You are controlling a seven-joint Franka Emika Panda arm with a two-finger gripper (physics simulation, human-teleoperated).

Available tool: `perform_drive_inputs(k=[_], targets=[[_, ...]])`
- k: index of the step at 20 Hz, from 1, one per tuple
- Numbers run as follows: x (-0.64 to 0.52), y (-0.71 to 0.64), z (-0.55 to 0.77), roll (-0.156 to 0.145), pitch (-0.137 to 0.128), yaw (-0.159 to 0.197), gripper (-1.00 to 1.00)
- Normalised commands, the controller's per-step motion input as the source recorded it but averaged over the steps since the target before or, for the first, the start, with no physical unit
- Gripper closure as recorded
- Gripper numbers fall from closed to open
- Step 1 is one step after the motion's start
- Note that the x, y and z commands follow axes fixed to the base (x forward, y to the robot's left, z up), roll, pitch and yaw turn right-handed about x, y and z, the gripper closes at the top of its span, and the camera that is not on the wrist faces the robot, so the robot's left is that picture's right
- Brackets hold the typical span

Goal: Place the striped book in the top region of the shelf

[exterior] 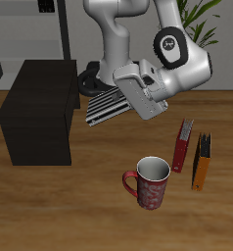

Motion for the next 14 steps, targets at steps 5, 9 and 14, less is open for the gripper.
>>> perform_drive_inputs(k=[5,9,14], targets=[[0.05,-0.02,-0.10,-0.004,0.019,-0.003,1.00],[0.05,-0.12,-0.04,-0.038,0.003,-0.008,1.00],[-0.02,-0.19,-0.02,-0.041,0.018,-0.024,1.00]])
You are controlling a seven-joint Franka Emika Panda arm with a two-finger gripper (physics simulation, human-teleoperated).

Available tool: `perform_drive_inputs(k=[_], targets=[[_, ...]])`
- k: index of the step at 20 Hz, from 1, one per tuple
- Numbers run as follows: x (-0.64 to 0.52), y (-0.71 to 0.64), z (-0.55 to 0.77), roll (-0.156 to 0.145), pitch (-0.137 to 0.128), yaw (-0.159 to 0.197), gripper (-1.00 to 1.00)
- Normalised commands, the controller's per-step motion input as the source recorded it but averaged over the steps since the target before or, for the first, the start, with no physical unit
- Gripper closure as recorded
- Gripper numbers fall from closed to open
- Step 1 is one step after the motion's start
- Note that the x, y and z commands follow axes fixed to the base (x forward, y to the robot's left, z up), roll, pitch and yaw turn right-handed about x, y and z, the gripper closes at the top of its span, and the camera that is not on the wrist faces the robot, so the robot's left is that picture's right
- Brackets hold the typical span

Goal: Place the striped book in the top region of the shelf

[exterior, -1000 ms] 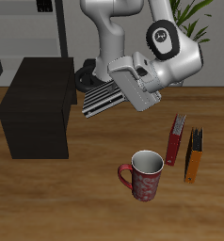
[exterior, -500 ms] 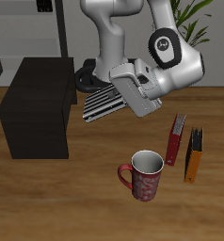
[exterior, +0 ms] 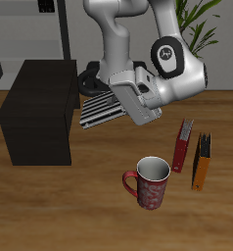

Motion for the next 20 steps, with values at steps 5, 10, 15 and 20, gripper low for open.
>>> perform_drive_inputs(k=[5,10,15,20], targets=[[0.03,-0.21,-0.01,-0.041,0.008,-0.020,1.00],[0.03,-0.19,-0.03,-0.027,0.001,-0.011,1.00],[0.05,-0.19,-0.15,-0.015,0.024,-0.010,1.00],[0.02,-0.12,-0.10,-0.007,0.005,-0.002,1.00]])
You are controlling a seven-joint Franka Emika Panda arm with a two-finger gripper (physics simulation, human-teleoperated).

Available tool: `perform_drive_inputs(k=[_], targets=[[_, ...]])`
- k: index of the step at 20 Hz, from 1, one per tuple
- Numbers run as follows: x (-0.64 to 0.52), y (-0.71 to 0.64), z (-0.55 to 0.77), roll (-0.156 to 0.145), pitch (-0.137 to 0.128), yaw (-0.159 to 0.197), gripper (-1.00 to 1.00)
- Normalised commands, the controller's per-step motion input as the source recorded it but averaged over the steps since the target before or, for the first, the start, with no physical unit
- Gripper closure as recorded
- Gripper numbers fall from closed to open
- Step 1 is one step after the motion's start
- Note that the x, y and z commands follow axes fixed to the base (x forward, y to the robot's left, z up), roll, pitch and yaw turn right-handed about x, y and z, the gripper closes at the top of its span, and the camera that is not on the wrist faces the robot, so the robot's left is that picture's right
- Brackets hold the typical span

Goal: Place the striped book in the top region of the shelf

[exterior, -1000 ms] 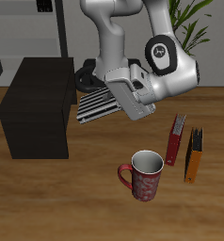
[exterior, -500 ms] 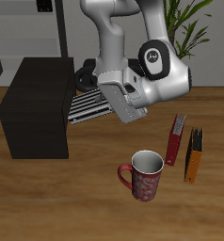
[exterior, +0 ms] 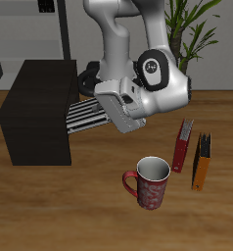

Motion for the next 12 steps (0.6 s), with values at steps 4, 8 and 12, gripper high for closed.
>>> perform_drive_inputs(k=[4,8,12], targets=[[0.03,-0.16,-0.14,-0.023,0.023,-0.002,1.00],[0.04,-0.15,-0.20,-0.005,0.037,-0.006,1.00],[0.02,-0.19,-0.15,-0.028,0.029,-0.004,1.00]])
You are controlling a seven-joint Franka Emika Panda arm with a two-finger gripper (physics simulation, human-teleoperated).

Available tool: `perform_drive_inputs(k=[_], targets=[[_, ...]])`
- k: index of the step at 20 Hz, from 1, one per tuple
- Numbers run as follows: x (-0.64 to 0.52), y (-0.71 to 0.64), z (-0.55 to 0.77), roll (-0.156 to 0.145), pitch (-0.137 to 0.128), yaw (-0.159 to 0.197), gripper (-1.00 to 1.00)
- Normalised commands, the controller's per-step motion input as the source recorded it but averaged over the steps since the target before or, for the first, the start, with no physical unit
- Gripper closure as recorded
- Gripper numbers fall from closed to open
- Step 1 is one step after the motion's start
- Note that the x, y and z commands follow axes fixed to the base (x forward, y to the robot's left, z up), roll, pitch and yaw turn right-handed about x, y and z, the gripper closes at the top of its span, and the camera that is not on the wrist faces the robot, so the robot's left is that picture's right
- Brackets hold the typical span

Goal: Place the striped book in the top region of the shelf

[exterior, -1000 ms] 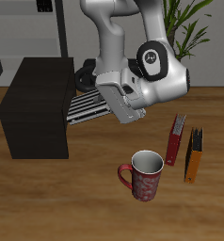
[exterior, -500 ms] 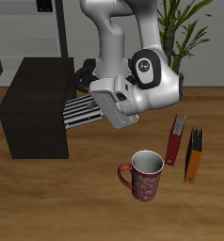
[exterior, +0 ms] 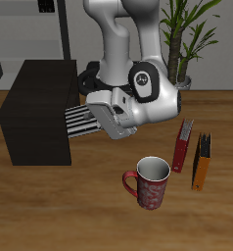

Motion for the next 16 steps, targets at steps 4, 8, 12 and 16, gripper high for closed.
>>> perform_drive_inputs(k=[4,8,12,16], targets=[[-0.01,-0.19,-0.09,-0.048,0.004,0.004,1.00],[-0.01,-0.31,-0.06,-0.086,0.025,0.008,1.00],[-0.02,-0.25,-0.05,-0.076,0.005,-0.020,1.00],[0.02,-0.26,-0.10,-0.040,0.041,-0.006,1.00]])
